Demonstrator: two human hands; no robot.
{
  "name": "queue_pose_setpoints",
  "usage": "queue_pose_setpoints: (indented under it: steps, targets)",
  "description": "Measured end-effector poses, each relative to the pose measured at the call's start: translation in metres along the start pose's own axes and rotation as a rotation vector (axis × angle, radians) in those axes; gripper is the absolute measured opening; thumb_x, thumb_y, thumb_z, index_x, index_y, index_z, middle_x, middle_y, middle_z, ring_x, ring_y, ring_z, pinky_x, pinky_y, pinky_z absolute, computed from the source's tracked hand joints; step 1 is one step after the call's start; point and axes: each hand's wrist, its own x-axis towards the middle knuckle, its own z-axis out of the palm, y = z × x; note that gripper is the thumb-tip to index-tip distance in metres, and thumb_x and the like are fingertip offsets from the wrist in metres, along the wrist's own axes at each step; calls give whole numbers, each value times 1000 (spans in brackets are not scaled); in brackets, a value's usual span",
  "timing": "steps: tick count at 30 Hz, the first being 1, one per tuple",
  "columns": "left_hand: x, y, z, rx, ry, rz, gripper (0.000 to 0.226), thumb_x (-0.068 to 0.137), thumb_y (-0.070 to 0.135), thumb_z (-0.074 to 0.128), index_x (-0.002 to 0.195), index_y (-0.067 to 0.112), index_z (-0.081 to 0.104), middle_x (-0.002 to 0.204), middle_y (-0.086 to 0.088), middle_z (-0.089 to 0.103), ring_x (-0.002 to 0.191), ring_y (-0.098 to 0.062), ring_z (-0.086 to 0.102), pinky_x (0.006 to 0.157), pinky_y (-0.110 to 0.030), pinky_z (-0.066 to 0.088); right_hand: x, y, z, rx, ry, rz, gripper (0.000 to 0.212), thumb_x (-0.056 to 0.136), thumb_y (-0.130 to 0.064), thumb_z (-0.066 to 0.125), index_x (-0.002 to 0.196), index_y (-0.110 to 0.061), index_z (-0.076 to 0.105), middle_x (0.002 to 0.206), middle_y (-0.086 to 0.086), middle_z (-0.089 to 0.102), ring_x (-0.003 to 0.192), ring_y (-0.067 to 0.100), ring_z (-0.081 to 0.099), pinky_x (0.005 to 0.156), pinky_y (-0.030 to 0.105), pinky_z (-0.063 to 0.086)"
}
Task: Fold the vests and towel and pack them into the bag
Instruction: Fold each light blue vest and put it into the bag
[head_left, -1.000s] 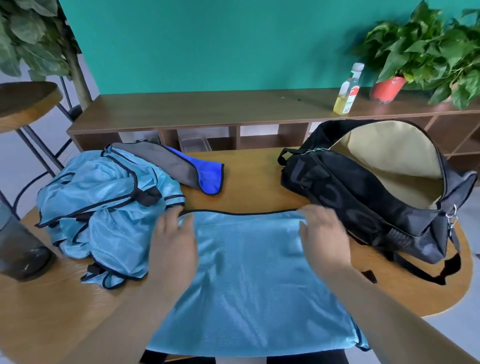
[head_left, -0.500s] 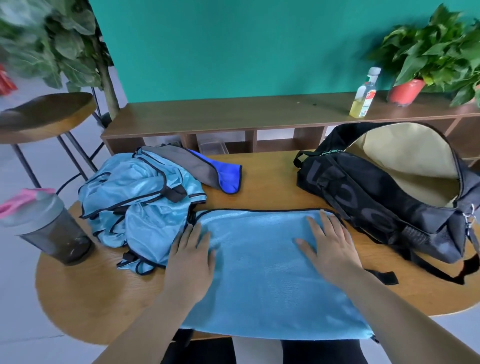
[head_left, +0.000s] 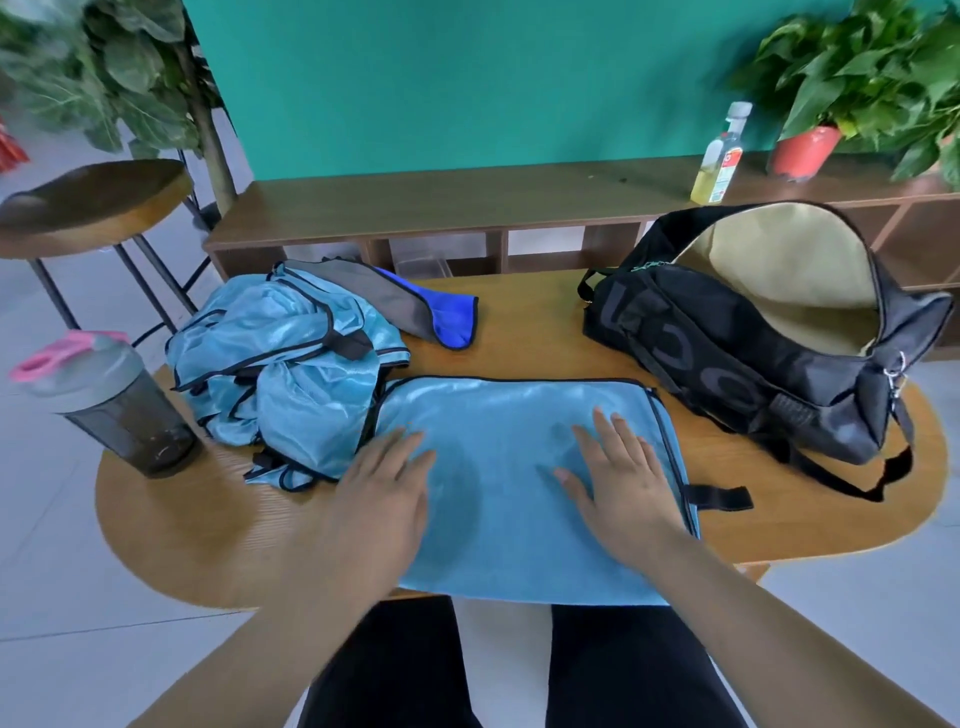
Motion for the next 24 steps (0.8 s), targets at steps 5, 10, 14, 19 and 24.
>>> queue_pose_setpoints:
  steps: [5,10,14,19,24]
  targets:
    - [-47,37,25,-27,-232,-2,61,110,54,27,161,23,37,173,0,24,160,-24,20,128,-46,16,-26,-6,22,20,-14,-43,91,91,-83,-4,167,-34,8,176,-4,-10,161,19,-13,132,42,-1]
    - [-63,-10,12,51,-233,101,60,111,56,26,160,24,42,170,4,31,159,-18,22,127,-42,19,-24,6,22,1,-7,-59,82,97,-80,6,167,-36,4,175,-6,-13,161,17,-14,132,40,-2]
    - [-71,-59,-6,171,-251,143,57,110,50,28,158,24,46,167,5,38,155,-21,33,127,-37,14,-25,5,19,0,-20,-50,79,101,-76,12,167,-35,1,175,-6,-15,161,17,-15,132,41,-3]
    - [-67,-63,-29,150,-199,2,55,107,50,34,144,21,63,153,4,55,149,-23,41,123,-46,32,-26,4,17,12,-25,-43,79,101,-76,12,168,-35,-1,175,-6,-17,161,17,-17,131,41,-4]
    - [-38,32,-24,2,13,73,37,99,31,51,123,12,72,137,-1,61,130,-27,55,110,-45,44,-25,2,17,29,-18,-42,77,102,-74,16,168,-35,4,175,-5,-13,161,17,-15,131,41,-4]
